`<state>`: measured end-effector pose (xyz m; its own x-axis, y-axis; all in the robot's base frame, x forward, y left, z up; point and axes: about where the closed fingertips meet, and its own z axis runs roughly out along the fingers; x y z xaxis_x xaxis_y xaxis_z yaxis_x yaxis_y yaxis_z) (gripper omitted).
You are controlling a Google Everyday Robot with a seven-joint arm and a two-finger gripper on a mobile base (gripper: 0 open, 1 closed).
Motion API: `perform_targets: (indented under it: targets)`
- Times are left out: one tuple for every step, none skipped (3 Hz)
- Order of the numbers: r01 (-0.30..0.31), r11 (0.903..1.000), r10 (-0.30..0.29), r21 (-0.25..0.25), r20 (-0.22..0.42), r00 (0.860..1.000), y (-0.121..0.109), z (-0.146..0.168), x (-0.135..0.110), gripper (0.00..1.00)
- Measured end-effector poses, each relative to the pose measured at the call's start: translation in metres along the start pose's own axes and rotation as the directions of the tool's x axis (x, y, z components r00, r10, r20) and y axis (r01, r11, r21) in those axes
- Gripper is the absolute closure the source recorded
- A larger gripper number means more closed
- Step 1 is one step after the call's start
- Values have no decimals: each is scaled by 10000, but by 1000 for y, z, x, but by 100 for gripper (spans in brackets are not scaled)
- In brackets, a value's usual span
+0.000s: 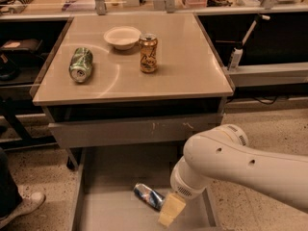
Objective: Pick redbull can from middle drawer and place on counter
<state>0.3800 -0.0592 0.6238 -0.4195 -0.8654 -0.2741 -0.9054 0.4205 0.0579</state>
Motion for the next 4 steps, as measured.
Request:
perform_targets:
  targets:
    - [-67,10000,67,-47,40,10000,0,4,0,0]
    - [162,9982,-156,-585,100,9998,17,25,-2,0]
    - [100,9928,-74,-1198,223,9997,38,68,-15,0]
    - [-431,9850,488,-1671,302,9984,47,105,-36,0]
